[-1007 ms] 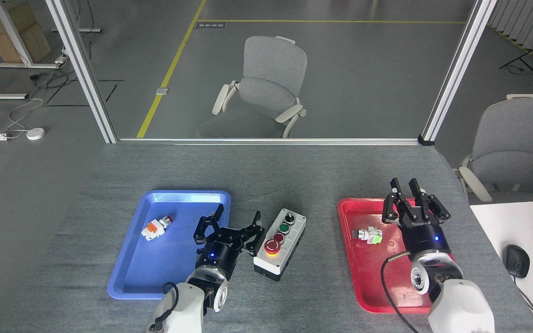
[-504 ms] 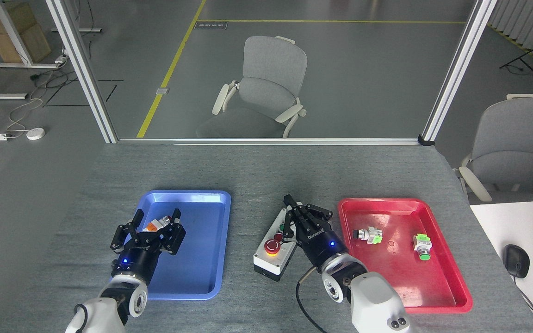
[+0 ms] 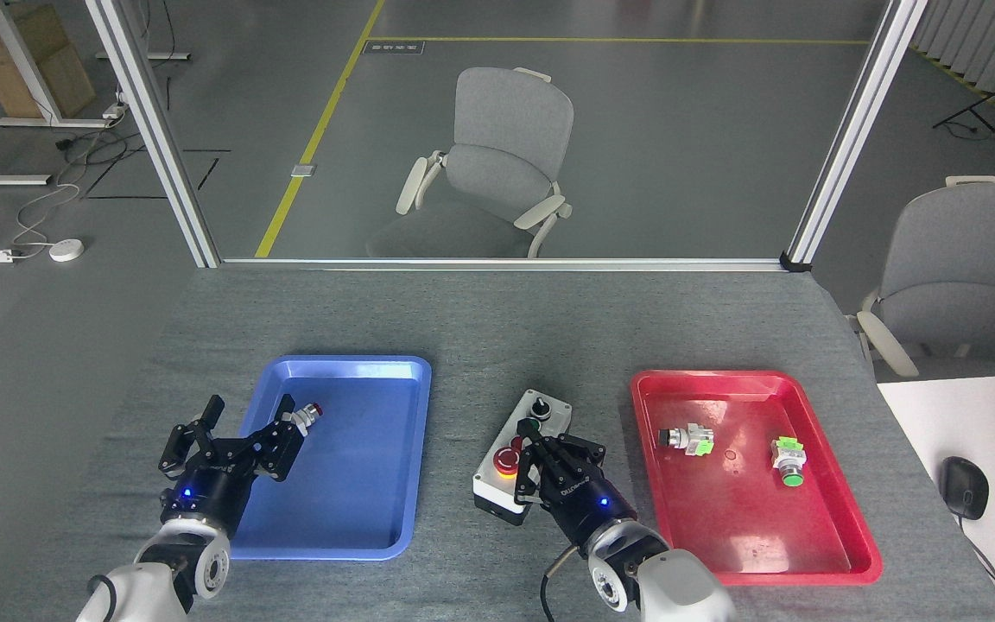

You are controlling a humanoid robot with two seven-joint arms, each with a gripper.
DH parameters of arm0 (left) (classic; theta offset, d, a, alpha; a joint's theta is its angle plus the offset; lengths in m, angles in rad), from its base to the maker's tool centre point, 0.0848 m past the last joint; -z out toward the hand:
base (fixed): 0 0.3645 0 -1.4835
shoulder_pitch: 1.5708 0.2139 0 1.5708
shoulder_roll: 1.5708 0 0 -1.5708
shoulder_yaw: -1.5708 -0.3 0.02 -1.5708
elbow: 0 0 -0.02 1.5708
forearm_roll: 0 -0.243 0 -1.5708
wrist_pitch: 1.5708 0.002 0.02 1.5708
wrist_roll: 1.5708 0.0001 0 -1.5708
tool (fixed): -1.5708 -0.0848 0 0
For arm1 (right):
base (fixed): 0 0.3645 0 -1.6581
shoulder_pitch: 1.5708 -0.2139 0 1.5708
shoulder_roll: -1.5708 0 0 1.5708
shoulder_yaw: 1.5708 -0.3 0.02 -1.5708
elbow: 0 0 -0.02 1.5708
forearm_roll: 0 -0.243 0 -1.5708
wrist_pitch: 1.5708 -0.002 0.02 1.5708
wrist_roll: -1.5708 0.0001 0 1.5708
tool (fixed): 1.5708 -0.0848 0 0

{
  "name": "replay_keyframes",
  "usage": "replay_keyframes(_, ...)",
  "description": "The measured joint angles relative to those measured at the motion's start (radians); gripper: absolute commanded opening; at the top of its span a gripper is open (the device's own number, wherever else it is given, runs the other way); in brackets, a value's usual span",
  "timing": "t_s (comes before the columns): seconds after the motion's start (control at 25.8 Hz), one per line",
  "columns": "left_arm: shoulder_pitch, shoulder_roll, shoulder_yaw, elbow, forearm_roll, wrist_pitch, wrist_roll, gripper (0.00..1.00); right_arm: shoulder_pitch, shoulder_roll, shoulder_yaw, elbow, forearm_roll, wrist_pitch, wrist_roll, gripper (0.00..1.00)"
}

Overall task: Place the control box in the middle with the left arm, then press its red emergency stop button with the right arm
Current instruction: 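Press down on the red emergency stop button with the right gripper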

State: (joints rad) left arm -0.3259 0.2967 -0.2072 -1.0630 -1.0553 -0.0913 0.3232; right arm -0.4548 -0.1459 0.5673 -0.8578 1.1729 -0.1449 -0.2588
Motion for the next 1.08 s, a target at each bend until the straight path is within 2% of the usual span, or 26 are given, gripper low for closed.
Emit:
replay_keyframes(0.39, 0.008, 0.037, 0.000, 0.001, -0.008, 0.000, 0.004, 1.00, 0.002, 0.006, 0.003, 0.042, 0.002, -0.005, -0.004, 0.00)
replay_keyframes(0.85, 0.029, 0.037, 0.000, -0.022, -0.012, 0.007, 0.012, 1.00, 0.000, 0.007, 0.006, 0.042, 0.002, -0.011, -0.008, 0.00)
replay_keyframes(1.08, 0.028, 0.035, 0.001, -0.031, -0.003, 0.014, -0.001, 1.00, 0.000, 0.016, 0.025, 0.042, 0.006, -0.064, -0.008, 0.00)
